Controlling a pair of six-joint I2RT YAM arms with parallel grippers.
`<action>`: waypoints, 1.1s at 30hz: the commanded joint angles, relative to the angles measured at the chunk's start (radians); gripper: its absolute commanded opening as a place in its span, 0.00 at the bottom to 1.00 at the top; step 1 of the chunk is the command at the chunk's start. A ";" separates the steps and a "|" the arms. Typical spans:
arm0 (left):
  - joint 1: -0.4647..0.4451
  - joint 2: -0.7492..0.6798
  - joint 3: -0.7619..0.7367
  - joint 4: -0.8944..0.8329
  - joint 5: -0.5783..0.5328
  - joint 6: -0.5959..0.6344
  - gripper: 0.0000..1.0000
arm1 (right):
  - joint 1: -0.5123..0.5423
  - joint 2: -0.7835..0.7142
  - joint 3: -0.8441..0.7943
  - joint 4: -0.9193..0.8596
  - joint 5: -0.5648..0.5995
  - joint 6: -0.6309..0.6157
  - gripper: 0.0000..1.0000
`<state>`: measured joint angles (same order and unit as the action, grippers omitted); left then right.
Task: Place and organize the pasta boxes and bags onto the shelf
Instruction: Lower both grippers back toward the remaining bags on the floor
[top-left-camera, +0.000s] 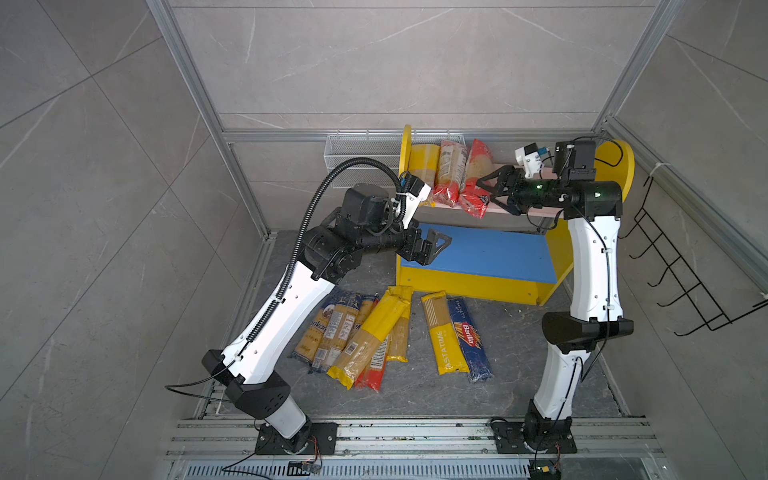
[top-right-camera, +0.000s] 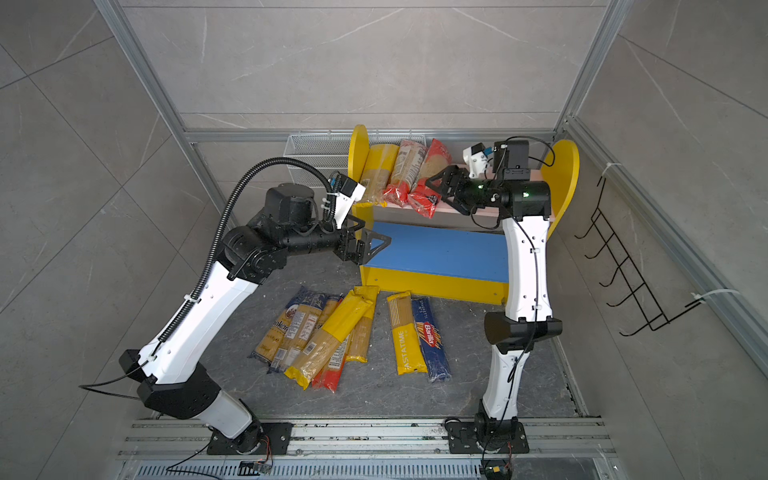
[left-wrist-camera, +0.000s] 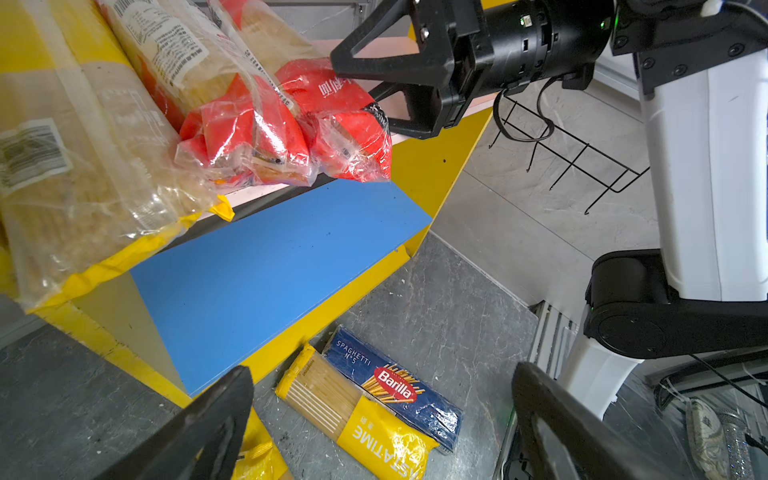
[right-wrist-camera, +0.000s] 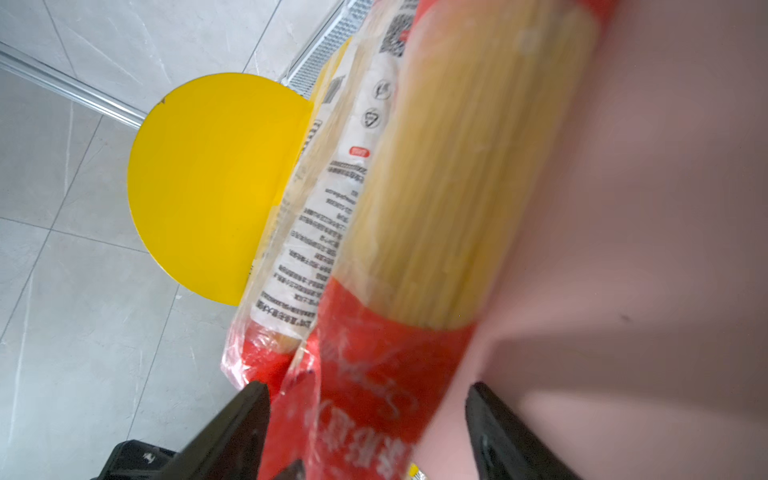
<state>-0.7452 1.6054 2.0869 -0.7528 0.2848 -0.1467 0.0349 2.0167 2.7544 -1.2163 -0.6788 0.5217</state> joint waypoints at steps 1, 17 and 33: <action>0.007 -0.054 -0.005 0.058 -0.010 -0.021 1.00 | -0.015 -0.065 -0.018 -0.087 0.055 -0.059 0.79; 0.006 -0.219 -0.213 0.095 0.020 -0.081 1.00 | 0.053 -0.522 -0.589 -0.120 0.276 -0.141 0.79; 0.003 -0.555 -0.626 0.071 0.000 -0.223 1.00 | 0.369 -0.937 -1.321 -0.068 0.561 0.105 0.77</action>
<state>-0.7452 1.1004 1.4899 -0.6884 0.2886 -0.3271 0.3725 1.1088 1.5131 -1.3106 -0.1806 0.5472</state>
